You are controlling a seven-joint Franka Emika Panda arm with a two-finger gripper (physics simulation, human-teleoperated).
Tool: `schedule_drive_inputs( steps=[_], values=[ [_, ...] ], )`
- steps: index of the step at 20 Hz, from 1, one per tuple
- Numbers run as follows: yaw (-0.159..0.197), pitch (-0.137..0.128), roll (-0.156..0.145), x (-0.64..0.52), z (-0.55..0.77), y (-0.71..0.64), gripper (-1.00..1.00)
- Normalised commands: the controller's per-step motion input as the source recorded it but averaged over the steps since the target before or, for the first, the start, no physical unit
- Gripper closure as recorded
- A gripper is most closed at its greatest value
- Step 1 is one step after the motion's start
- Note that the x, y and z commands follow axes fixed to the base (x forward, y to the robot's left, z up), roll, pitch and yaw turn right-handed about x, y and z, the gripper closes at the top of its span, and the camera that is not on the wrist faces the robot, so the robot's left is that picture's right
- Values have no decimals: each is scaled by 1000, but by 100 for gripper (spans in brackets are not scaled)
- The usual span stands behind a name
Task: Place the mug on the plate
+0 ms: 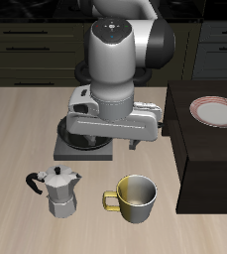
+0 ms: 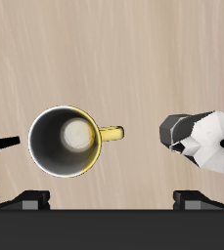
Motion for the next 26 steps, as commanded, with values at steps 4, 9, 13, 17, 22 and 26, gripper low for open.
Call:
schedule_drive_inputs(
  steps=[4, 9, 13, 17, 22, 26],
  values=[
    [-4, -9, -37, 27, -251, 11, -100],
    [-31, 20, -11, 22, -253, 75, -100],
    [-26, 14, 10, 48, -212, 91, -100],
    [-8, 27, 13, 58, -300, 174, -100],
    [-15, 15, 3, 17, -186, 48, -100],
    [1, 15, 14, 21, -285, 35, -100]
  ],
)
